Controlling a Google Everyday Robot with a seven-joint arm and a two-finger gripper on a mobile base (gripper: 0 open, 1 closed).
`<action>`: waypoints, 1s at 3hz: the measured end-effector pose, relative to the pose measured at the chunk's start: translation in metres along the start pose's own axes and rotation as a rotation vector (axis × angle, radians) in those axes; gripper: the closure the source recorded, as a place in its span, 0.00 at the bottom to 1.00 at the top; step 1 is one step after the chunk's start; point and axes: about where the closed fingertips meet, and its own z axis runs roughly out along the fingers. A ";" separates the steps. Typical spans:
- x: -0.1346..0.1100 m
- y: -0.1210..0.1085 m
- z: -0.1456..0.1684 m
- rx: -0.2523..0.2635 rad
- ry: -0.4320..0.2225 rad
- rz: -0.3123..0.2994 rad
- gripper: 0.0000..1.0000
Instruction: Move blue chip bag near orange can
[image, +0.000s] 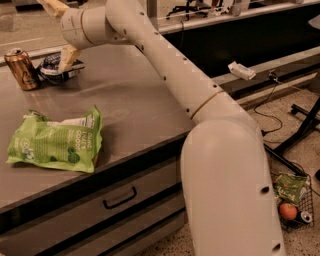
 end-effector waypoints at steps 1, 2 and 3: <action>0.002 0.001 -0.012 -0.003 0.016 0.023 0.00; 0.008 0.004 -0.046 -0.014 0.030 0.074 0.00; 0.009 0.009 -0.084 -0.111 0.092 0.110 0.00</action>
Offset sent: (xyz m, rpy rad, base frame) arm -0.0084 -0.1040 0.0093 -0.0028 0.1358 -0.0802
